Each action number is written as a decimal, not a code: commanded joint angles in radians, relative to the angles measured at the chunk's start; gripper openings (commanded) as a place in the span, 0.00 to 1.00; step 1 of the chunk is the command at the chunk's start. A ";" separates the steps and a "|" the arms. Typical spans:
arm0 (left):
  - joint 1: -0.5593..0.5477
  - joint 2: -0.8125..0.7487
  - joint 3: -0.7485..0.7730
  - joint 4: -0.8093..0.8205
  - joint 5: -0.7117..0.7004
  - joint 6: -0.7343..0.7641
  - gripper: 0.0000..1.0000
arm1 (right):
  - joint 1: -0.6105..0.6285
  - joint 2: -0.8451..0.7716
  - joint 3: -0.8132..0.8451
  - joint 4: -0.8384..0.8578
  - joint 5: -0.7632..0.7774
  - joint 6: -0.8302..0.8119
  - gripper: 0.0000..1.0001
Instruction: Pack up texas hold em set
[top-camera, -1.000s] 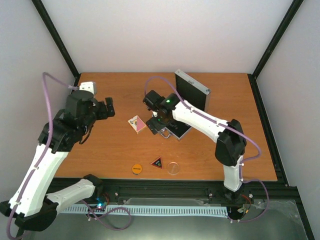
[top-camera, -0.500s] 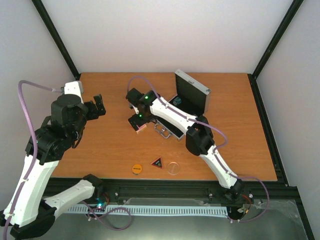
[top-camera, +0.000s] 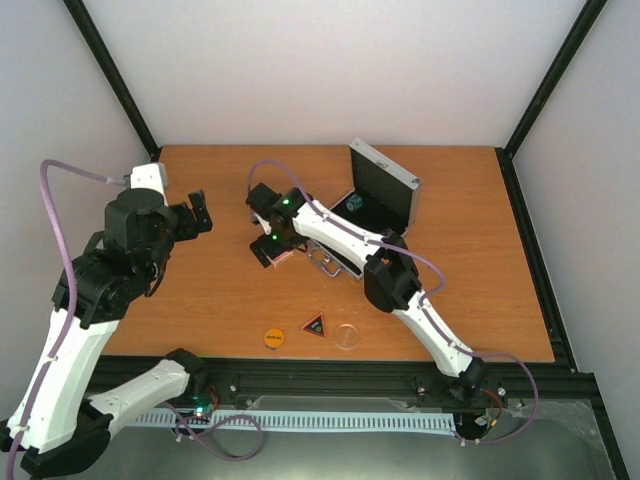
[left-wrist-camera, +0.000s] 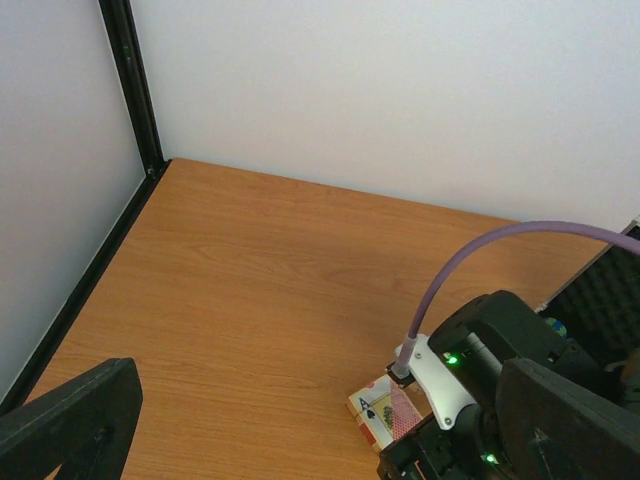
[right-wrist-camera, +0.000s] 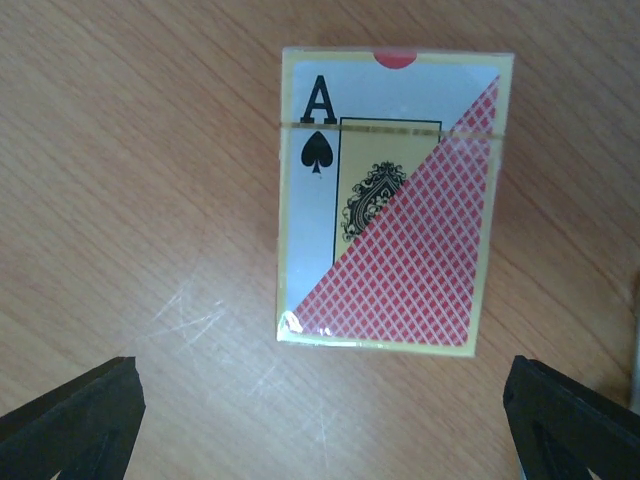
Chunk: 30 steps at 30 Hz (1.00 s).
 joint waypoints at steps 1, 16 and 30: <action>0.006 -0.004 0.002 -0.019 -0.001 0.003 1.00 | 0.008 0.070 0.045 0.016 0.000 -0.009 1.00; 0.006 0.012 0.002 -0.041 -0.007 0.010 1.00 | 0.005 0.165 0.123 0.057 0.121 -0.021 1.00; 0.006 0.027 -0.012 -0.039 0.014 -0.008 1.00 | 0.006 0.176 0.082 0.031 0.156 -0.063 0.70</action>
